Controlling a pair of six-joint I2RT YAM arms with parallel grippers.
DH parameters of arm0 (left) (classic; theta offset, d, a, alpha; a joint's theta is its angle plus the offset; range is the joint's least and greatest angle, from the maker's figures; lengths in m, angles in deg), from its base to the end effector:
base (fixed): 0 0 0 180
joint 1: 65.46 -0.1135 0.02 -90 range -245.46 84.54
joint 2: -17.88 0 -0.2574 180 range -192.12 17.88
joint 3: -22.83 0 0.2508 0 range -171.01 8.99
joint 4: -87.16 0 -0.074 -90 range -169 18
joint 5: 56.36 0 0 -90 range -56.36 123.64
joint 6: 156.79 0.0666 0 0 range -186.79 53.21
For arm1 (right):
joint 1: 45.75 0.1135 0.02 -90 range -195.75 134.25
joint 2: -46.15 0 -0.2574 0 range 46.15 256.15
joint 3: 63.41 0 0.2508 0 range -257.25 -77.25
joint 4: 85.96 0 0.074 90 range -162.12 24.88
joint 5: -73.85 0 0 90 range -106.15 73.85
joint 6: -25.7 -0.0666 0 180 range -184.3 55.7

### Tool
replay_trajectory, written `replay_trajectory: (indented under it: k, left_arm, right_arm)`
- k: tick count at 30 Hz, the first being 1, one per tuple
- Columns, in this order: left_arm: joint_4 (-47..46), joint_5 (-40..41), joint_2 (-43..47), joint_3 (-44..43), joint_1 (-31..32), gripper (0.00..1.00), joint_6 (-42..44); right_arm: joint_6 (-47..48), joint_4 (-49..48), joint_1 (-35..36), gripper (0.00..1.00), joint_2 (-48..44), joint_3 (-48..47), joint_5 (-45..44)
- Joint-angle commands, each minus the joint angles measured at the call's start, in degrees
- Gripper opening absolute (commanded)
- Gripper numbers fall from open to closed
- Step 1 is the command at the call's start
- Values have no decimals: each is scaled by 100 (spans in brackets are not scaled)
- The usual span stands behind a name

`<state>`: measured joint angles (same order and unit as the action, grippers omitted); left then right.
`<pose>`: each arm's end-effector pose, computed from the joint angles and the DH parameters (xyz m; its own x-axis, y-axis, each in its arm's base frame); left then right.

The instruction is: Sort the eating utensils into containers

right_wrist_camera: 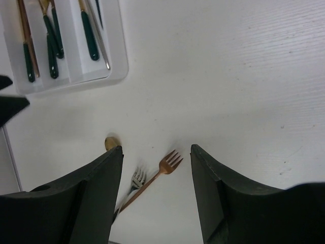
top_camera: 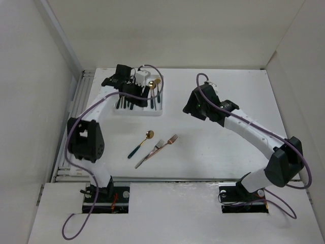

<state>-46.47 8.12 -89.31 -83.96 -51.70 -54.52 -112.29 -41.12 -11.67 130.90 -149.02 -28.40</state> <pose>0.4193 -0.1322 0.2599 -0.5850 0.3407 -0.7360 0.6402 0.7511 -0.1612 0.2956 0.1829 0.2770 -0.6978 0.4046 -0.5911 0.1455 0.8881 0.4361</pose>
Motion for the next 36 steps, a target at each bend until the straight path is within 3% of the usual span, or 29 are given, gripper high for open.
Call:
replay_trajectory:
  k: [1,2,5,11,16,24,28,29,32,36]
  left_arm:
    - [1244,379,1111,1275,232,59,2302]
    - [1299,581,1287,1662,302,60,2784]
    - [1361,1004,1894,2937,504,63,3105]
    - [931,1550,2335,4195,936,63,2834]
    - [544,1374,2221,4390,1067,63,2447]
    - [-440,2050,1720,4645,1278,57,1472]
    - [-625,2104,1615,4750,1454,38,1322]
    - [-625,2017,1614,4751,1454,23,1252]
    - [-556,1753,1614,4751,1507,3,1190]
    - [-502,1663,1666,4698,1507,0,1137]
  right_arm:
    - [-96,28,300,61,-266,145,-225]
    - [-97,28,300,61,-266,145,-225]
    - [-237,28,432,61,-319,356,-156]
    - [-413,-42,546,61,-424,488,-102]
    - [-465,19,608,61,-476,488,-49]
    - [-580,72,661,61,-829,743,-287]
    - [-633,72,661,61,-829,805,-348]
    - [-633,72,661,61,-829,805,-348]
    - [-633,72,661,61,-768,752,-348]
    - [-580,72,661,61,-714,699,-348]
